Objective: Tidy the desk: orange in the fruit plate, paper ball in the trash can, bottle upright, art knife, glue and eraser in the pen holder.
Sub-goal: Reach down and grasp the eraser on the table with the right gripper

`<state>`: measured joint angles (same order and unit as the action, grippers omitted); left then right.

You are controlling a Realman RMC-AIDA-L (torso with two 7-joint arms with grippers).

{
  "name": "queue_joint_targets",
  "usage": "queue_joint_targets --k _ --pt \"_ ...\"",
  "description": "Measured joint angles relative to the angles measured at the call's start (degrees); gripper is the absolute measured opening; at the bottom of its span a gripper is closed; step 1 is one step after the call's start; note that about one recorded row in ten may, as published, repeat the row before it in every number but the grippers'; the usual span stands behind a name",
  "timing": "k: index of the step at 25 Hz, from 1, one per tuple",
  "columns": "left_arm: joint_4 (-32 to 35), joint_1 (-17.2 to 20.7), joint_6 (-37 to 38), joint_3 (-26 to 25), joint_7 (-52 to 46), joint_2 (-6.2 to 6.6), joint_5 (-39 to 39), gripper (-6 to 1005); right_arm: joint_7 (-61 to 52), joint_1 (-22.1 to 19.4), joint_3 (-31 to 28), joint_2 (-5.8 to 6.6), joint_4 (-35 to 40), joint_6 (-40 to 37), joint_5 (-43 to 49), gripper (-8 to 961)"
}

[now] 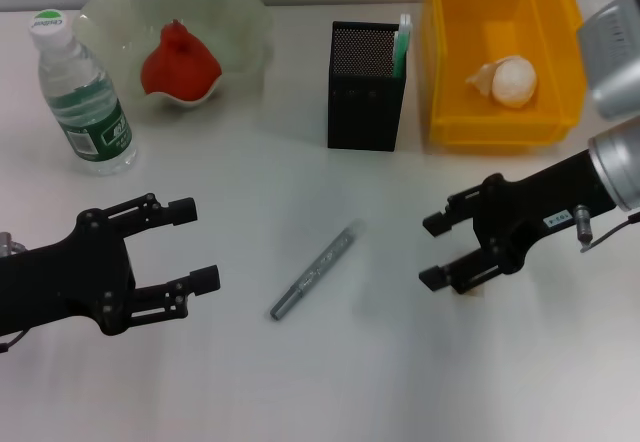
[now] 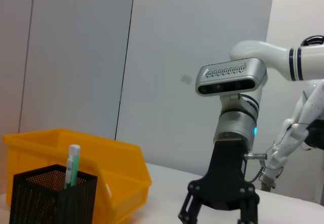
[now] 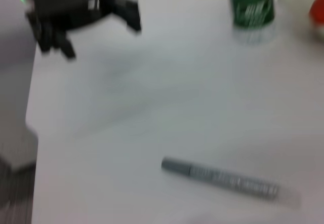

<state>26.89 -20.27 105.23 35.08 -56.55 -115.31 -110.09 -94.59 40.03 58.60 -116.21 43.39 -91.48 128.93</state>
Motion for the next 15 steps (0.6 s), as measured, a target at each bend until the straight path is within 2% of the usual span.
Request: queue_joint_targets --k 3,4,9,15 --pt "0.0 -0.1 -0.2 0.0 0.0 -0.03 0.0 801 -2.5 1.4 2.6 -0.35 1.0 0.4 3.5 770" --pt "0.0 -0.1 -0.3 0.0 0.0 -0.04 -0.1 801 -3.5 1.9 3.9 -0.83 2.0 1.0 5.5 770" --pt "0.0 -0.2 -0.4 0.0 -0.2 -0.07 -0.8 801 -4.7 1.6 5.3 -1.93 5.4 2.2 8.8 770" --pt "0.0 -0.2 -0.8 0.0 -0.4 -0.29 -1.0 801 -6.7 2.1 6.4 -2.07 6.9 1.1 13.0 770"
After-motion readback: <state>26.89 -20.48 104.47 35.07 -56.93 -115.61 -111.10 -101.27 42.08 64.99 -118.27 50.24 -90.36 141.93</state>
